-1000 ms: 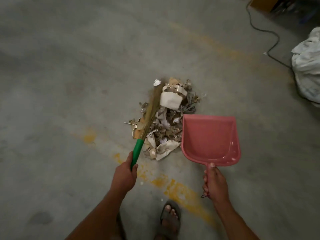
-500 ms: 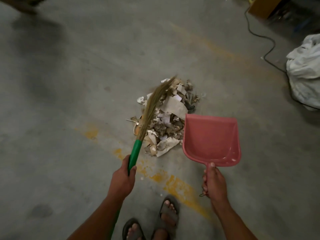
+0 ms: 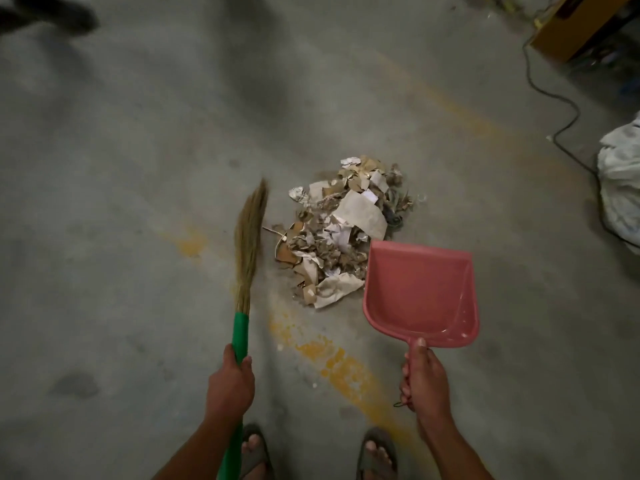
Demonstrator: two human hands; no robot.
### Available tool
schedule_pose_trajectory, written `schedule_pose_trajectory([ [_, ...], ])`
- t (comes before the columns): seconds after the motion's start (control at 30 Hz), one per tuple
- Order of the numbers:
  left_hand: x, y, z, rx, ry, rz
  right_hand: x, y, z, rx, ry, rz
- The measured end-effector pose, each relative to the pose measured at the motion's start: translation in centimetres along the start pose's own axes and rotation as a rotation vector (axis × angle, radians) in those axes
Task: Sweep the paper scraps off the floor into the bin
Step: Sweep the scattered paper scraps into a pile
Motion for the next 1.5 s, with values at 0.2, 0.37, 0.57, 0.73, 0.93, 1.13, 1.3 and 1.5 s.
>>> schedule_pose_trajectory([
  [0.2,-0.9,2.1,-6.6,0.129,-0.037,-0.035,-2.0,-2.5,1.6,0.048,0.015,-0.005],
  [0.37,-3.6,3.5,-11.0,0.157,0.176,0.007,-3.5,-4.9,3.9,0.076,0.031,-0.018],
  [0.57,-7.7,6.4,-11.9,0.126,0.326,-0.050,-3.7,-6.5,6.8,0.099,0.031,-0.026],
  [0.73,-9.8,7.8,-11.4,0.069,0.288,-0.138,-3.5,-7.4,7.8,0.100,0.022,-0.039],
  [0.93,-11.3,8.7,-9.7,0.018,0.255,-0.214,-3.4,-7.4,8.0,0.108,0.013,-0.036],
  [1.13,-8.7,9.1,-9.7,-0.032,0.346,-0.073,-4.0,-6.5,8.6,0.091,0.030,-0.044],
  [1.3,-4.9,10.6,-12.0,-0.078,0.258,0.102,-5.2,-5.6,9.7,0.102,0.039,-0.050],
  [1.5,-6.2,15.4,-15.1,0.167,0.117,0.274,-7.2,-5.4,11.6,0.104,0.065,-0.056],
])
Point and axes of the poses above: each hand's wrist, its own y-axis away from the middle knuckle, its own z-axis out of the back of the hand, x = y × z, the point moved 6 cm from there along -y, towards the middle knuckle, and after that the axes turned 5 degrees about -x, right-handed, at the moved point
